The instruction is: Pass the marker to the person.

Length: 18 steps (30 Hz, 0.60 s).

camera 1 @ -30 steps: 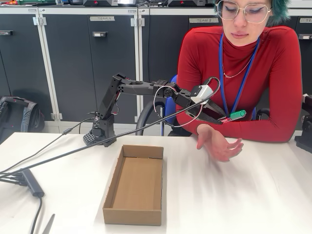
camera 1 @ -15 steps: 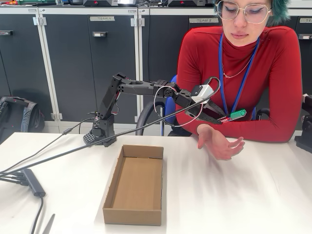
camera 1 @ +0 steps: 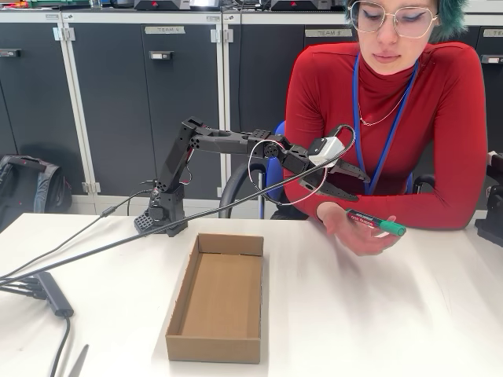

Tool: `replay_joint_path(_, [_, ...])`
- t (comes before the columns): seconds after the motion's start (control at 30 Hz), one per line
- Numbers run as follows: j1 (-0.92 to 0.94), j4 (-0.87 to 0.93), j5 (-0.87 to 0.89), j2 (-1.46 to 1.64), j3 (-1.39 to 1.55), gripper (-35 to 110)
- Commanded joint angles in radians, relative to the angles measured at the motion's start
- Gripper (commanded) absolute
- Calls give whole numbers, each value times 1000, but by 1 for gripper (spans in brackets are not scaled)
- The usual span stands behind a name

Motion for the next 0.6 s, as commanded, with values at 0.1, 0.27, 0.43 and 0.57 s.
replay_joint_path(0.1, [-51, -34, -34, 106, -3, 26])
replay_joint_path(0.27, [-43, -41, -38, 115, 15, 26])
replay_joint_path(0.43, [-29, -37, -37, 126, 26, 26])
replay_joint_path(0.57, [-18, -38, -43, 133, 41, 24])
